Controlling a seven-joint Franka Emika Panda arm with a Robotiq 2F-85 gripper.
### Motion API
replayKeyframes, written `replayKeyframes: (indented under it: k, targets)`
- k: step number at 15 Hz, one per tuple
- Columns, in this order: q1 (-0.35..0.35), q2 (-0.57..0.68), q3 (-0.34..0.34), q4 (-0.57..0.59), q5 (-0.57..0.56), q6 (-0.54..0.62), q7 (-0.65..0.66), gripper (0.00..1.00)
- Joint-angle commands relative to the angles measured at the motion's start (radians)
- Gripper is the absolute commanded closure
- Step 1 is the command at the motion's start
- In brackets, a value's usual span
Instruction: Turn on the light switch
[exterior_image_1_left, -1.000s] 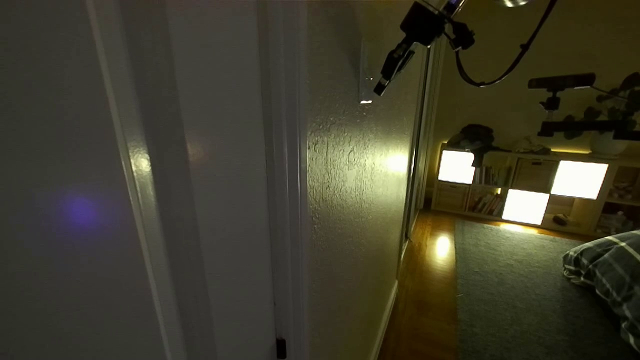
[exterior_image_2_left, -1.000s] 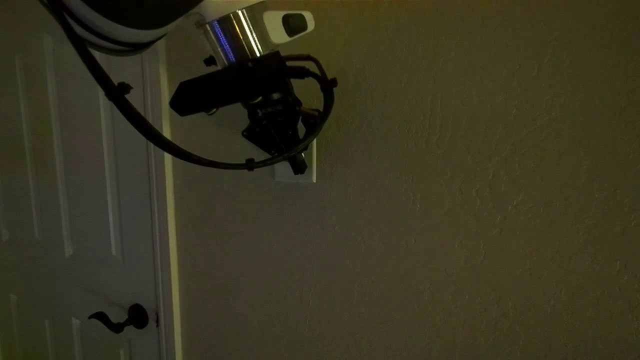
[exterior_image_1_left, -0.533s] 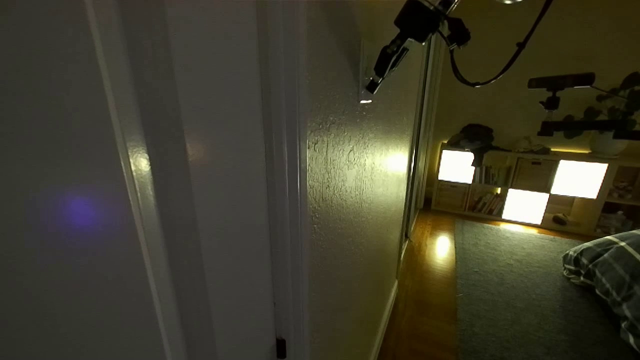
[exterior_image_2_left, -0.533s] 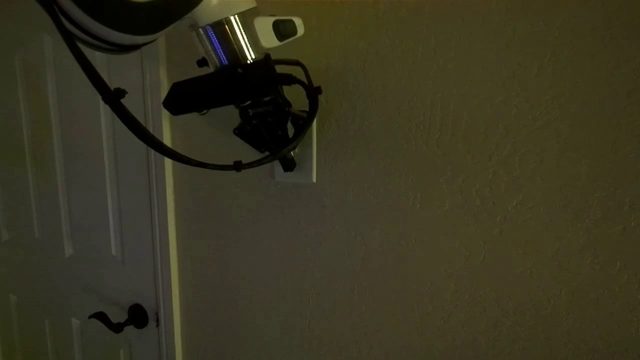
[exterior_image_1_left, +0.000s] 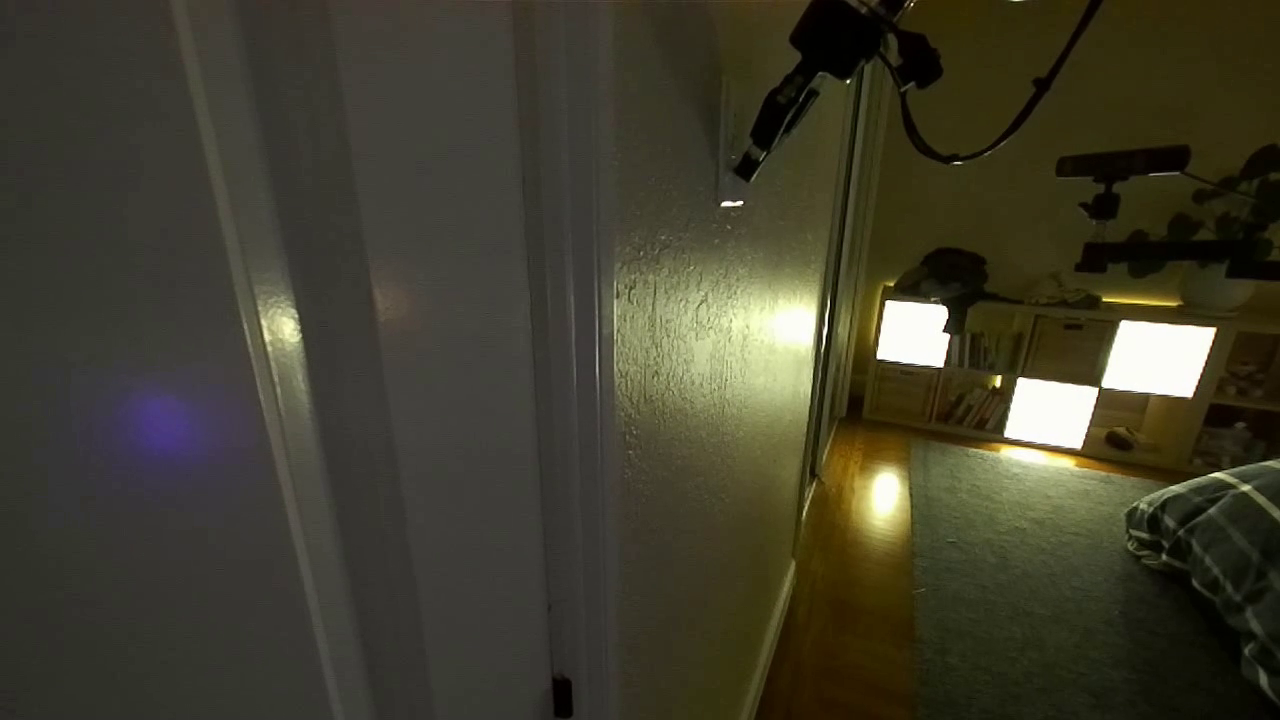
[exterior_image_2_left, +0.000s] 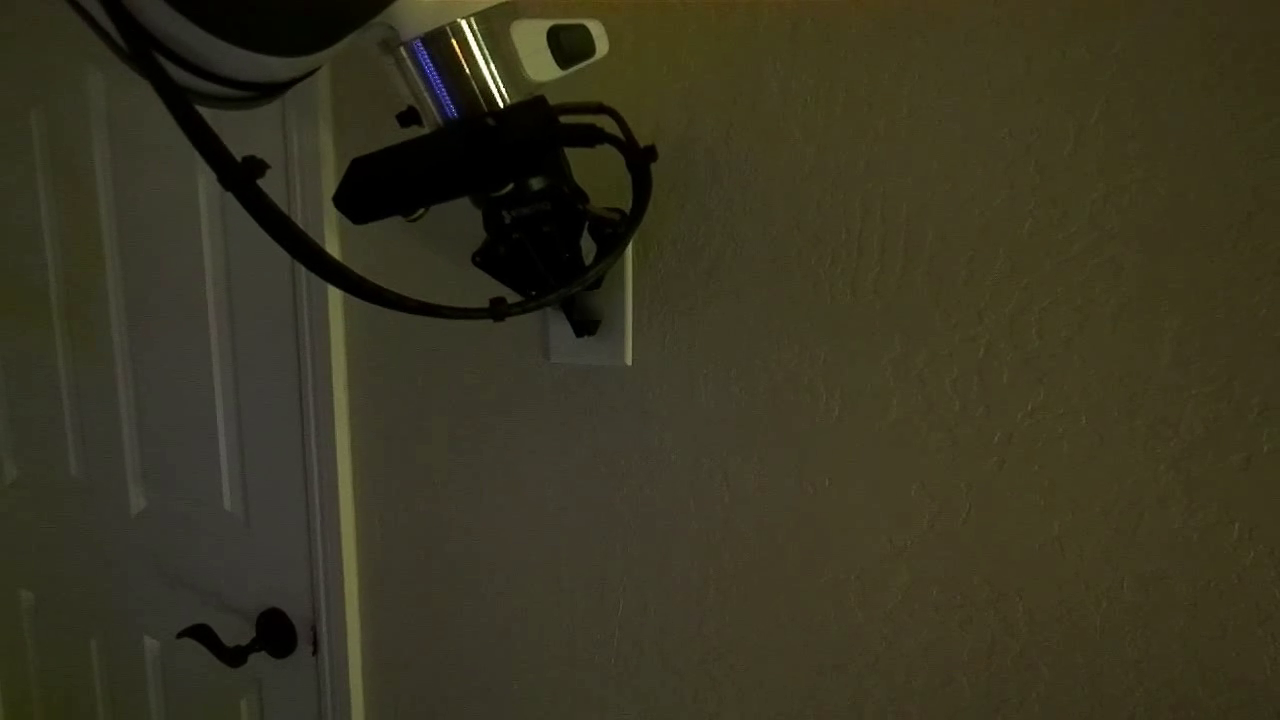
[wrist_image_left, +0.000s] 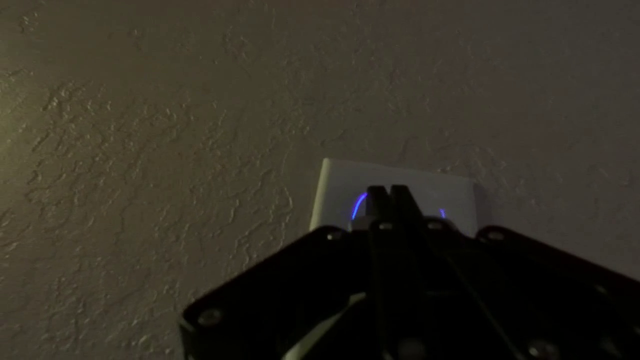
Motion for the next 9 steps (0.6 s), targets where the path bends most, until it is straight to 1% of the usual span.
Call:
replayKeyframes:
  k: [1, 9]
  targets:
    - [-0.004, -0.02, -0.005, -0.006, -0.026, 0.024, 0.003, 0.95]
    - [-0.002, -0.067, -0.011, -0.011, -0.023, 0.023, 0.019, 0.94]
